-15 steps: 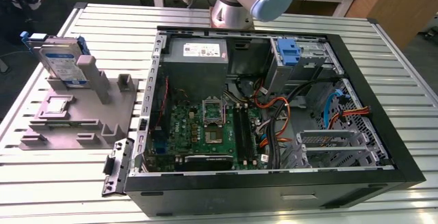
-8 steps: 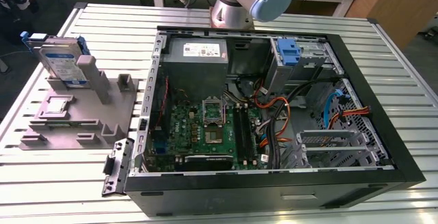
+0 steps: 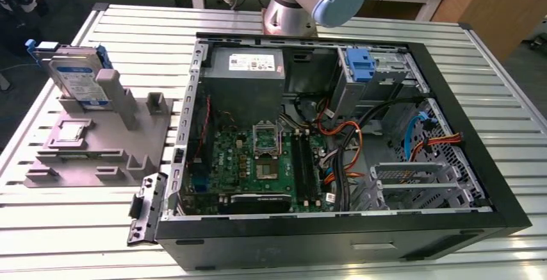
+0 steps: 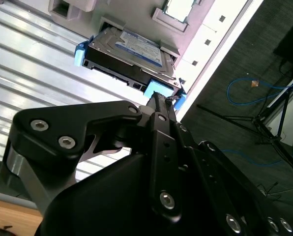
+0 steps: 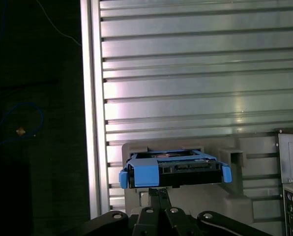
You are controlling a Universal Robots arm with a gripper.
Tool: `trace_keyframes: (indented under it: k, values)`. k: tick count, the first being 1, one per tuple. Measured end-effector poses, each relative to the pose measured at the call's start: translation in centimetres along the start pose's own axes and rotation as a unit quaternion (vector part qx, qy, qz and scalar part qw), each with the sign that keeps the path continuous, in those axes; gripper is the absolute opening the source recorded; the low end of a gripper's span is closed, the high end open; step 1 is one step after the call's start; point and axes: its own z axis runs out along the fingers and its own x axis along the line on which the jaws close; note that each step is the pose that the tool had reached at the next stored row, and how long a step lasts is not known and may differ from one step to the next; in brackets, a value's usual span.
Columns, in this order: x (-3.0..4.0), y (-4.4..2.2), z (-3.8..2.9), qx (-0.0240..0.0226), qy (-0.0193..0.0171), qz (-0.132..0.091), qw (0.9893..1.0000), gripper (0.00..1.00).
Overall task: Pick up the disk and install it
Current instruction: 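Pick up the disk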
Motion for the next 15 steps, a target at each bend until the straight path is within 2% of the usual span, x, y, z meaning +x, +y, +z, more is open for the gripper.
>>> trace_keyframes:
  k: [6, 9, 12, 15]
  values:
    - [0.01, 0.00, 0.00, 0.0000, 0.0002, -0.004, 1.0000, 0.11]
    - [0.01, 0.00, 0.01, 0.0001, 0.0010, -0.025, 0.9997, 0.11]
    - [0.01, 0.00, 0.00, 0.0002, 0.0022, -0.052, 0.9986, 0.11]
    - [0.01, 0.00, 0.01, 0.0003, 0.0034, -0.079, 0.9969, 0.11]
